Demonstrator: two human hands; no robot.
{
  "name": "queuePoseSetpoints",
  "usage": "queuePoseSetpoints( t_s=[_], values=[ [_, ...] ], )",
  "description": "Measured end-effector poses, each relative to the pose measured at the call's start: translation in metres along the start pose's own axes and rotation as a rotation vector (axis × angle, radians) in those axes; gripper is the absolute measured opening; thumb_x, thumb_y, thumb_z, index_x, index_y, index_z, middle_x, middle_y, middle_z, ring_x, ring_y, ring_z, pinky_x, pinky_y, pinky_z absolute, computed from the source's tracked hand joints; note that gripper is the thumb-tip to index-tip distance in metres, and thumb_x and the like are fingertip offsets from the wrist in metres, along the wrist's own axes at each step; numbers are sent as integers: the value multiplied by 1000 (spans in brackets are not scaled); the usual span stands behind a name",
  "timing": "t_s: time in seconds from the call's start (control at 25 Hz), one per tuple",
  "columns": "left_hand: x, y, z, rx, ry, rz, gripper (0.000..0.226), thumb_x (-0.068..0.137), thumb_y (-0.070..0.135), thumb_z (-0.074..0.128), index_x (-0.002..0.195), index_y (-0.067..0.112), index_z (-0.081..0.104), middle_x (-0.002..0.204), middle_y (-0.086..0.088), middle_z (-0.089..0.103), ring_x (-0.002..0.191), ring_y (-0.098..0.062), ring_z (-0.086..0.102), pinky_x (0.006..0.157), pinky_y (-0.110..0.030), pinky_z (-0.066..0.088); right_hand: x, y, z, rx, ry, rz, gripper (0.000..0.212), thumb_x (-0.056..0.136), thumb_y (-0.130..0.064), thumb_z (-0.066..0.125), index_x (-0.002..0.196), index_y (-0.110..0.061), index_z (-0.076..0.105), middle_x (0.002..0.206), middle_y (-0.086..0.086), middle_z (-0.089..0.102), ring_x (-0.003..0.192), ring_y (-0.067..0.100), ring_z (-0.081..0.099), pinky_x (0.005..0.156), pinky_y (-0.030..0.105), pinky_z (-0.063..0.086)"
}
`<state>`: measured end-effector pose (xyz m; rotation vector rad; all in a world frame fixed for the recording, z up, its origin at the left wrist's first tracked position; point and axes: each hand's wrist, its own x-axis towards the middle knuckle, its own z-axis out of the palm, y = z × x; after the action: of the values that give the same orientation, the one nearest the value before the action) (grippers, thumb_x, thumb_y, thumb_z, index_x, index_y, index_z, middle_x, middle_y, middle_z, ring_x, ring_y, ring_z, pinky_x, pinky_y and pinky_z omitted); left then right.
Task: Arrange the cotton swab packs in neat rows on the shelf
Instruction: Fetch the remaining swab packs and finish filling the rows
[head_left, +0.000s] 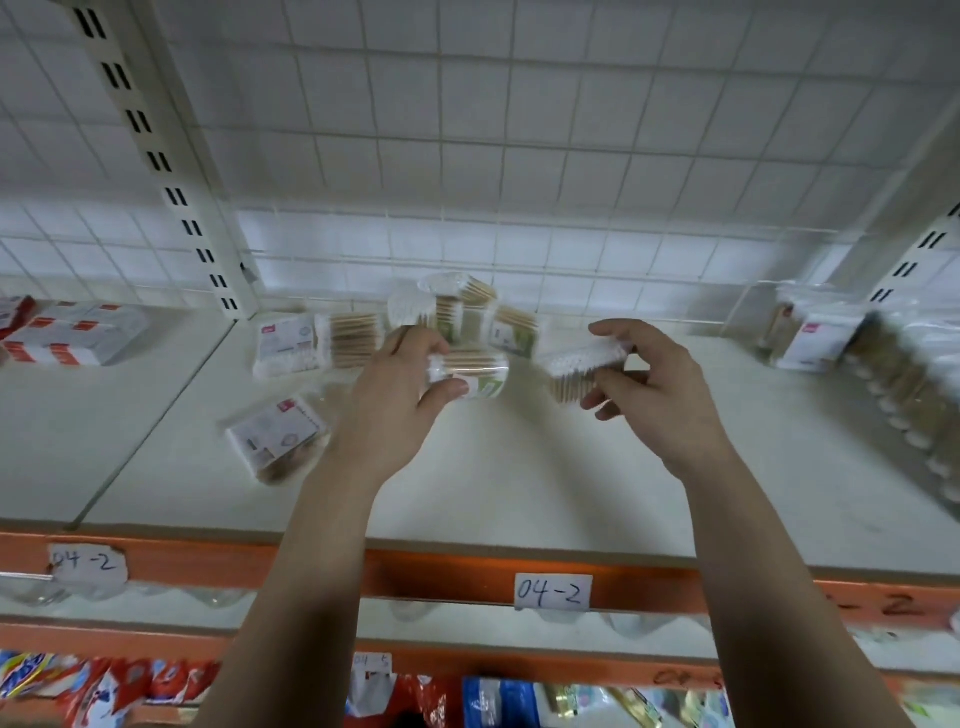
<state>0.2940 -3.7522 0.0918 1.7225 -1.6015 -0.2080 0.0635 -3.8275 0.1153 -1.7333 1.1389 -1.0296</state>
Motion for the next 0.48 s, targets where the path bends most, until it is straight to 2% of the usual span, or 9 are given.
queuePoseSetpoints(
  t_s=[0.08,0.16,0.2,0.24,0.32,0.4,0.48],
  values=[
    [4,20,17,-34,-1,3,32,89,29,63,116,16,52,116,3,53,101,-13,51,79,-27,40,0,8,-25,-38,-47,13,22,87,-10,58,104,-22,64,100,3,64,66,18,68,60,26,53],
    [9,40,35,-60,-3,12,30,89,30,64,113,17,52,113,5,53,98,-12,51,82,-30,45,2,17,-49,-119,-68,23,7,86,-26,65,91,-22,65,89,0,66,67,16,65,60,24,48],
    [11,49,43,-70,-5,14,29,88,30,65,111,17,52,110,6,52,97,-11,51,84,-32,47,4,23,-61,-188,-50,3,12,84,-31,68,83,-21,63,83,-1,65,67,15,63,60,23,46],
    [14,60,53,-77,-8,17,28,88,30,66,110,17,53,108,7,51,97,-10,51,85,-33,48,7,29,-75,-268,-26,-29,16,82,-32,70,78,-19,61,80,-1,63,67,13,60,60,22,44],
    [20,80,72,-83,-10,37,27,86,29,67,107,20,53,106,8,51,99,-11,51,85,-35,49,14,37,-107,-367,-6,-82,14,79,-24,71,77,-17,59,86,0,61,66,8,54,58,16,39],
    [26,99,91,-81,-16,60,27,86,29,68,106,21,53,106,9,51,99,-11,51,85,-35,49,24,40,-141,-409,-31,-83,18,76,-14,70,86,-20,57,98,-1,56,61,6,51,50,11,36],
    [30,113,105,-75,-17,72,28,85,28,69,107,20,54,106,9,51,99,-12,51,83,-33,48,37,39,-174,-500,-57,-79,33,74,-9,70,98,-24,54,100,-3,53,66,4,51,51,12,38]
  ],
)
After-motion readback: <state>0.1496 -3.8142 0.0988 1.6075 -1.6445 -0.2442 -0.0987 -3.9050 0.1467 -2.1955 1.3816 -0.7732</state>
